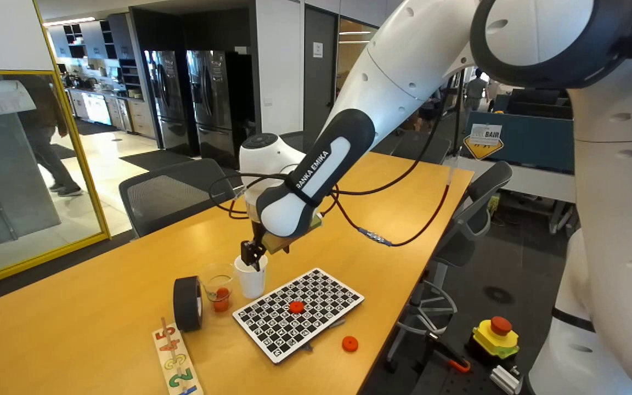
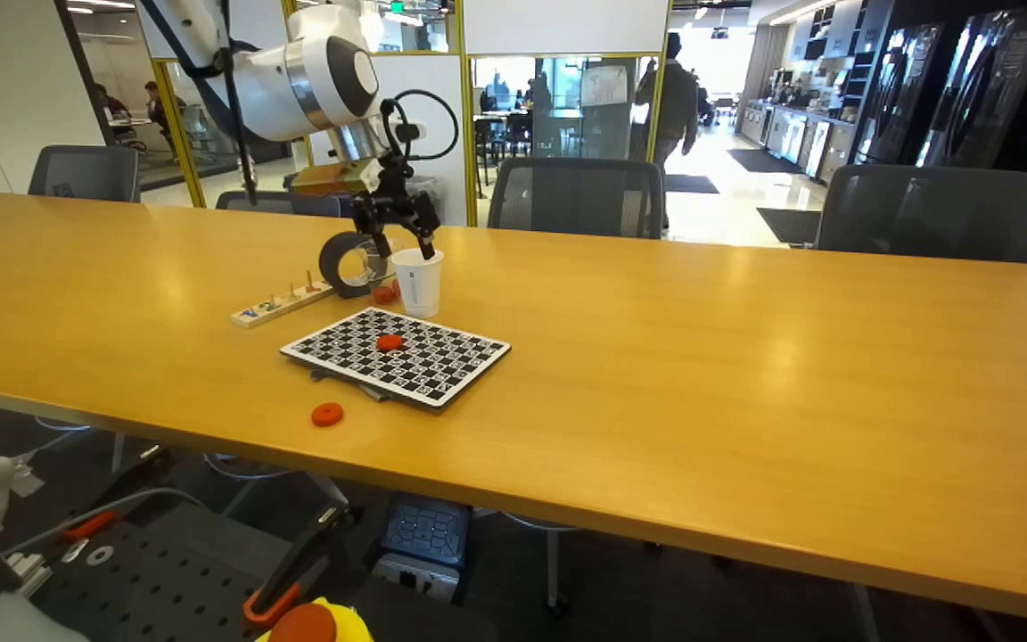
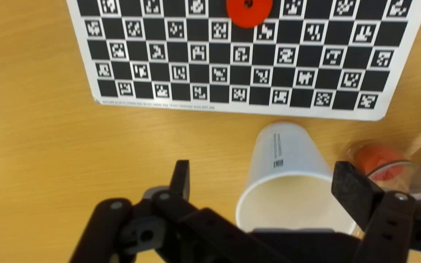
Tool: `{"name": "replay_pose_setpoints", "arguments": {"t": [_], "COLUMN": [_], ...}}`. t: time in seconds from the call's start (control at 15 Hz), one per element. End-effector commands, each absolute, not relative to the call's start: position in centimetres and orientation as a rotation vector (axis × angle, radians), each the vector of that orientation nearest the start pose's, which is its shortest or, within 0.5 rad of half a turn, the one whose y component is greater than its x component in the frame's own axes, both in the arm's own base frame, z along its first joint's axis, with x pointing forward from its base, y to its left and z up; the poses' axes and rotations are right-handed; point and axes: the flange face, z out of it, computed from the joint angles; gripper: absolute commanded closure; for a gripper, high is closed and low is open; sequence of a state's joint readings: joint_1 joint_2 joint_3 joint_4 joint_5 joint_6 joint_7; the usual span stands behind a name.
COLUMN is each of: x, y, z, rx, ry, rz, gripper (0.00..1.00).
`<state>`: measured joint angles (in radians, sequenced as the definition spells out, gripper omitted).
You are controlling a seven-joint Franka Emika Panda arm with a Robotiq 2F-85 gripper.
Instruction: Put the yellow circles into the white cup and the orange circles into the transparent cup.
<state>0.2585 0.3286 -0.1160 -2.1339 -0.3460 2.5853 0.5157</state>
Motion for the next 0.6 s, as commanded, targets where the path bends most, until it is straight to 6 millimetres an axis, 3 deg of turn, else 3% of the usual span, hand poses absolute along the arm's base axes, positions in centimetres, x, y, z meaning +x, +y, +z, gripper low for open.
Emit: {"name": "replay_pose_setpoints", "arguments": {"t": [0.0, 0.2, 0.53], "x": [53.4, 51.0, 49.7], "y": [9.7, 9.5, 8.1], "z": [25.8, 24.1, 21.4], "rx": [-3.294, -3.255, -3.19], "ry": [0.181, 0.169, 0.234], "rz": [-0.274, -0.22, -0.149], "gripper": [0.0, 0.0, 0.0]}}
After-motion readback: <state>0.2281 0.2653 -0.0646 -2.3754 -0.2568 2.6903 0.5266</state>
